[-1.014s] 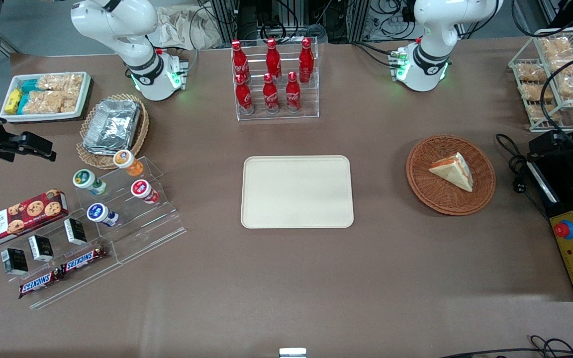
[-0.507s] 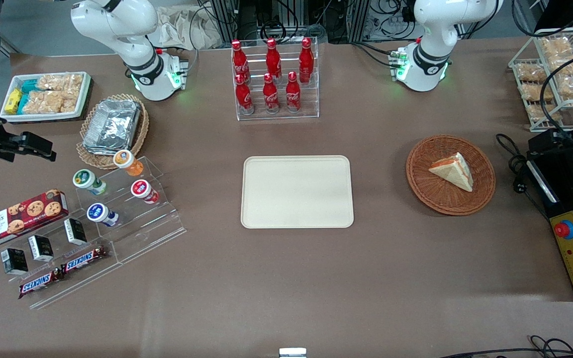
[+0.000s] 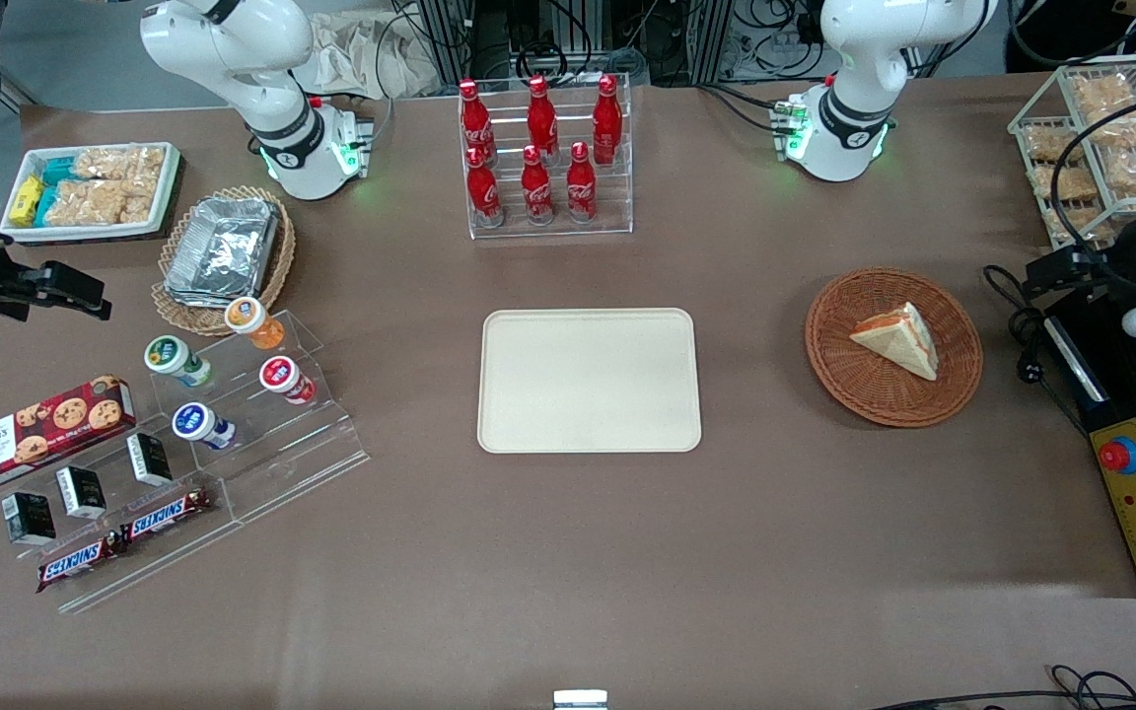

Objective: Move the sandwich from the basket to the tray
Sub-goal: 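Move the open left gripper over the sandwich in the wicker basket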

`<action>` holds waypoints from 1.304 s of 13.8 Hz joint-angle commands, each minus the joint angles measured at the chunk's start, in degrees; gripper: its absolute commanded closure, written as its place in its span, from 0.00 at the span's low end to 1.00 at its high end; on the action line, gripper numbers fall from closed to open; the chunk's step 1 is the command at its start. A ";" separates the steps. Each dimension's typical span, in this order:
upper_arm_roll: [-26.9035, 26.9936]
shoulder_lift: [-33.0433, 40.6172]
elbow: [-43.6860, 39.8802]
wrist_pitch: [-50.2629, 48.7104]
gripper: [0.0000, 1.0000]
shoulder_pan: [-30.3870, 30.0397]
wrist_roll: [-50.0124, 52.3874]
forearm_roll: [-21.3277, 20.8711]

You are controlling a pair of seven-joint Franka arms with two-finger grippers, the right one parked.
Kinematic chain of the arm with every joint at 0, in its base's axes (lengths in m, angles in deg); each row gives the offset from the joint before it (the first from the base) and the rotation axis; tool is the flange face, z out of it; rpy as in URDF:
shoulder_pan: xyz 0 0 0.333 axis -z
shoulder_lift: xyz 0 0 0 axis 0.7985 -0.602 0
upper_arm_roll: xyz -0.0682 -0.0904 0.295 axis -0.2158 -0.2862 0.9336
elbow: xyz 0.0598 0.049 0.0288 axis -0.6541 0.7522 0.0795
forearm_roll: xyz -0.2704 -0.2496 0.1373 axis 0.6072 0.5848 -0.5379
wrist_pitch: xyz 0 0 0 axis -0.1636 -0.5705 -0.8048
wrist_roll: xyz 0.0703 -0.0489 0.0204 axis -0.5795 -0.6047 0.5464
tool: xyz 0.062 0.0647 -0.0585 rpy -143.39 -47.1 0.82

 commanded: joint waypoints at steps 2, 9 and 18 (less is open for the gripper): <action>-0.20 7.50 14.54 8.38 0.00 -0.64 5.84 0.63; 0.77 7.87 27.48 19.73 0.00 -0.73 28.78 6.69; 1.73 -0.73 33.12 28.62 0.00 -8.98 35.39 22.33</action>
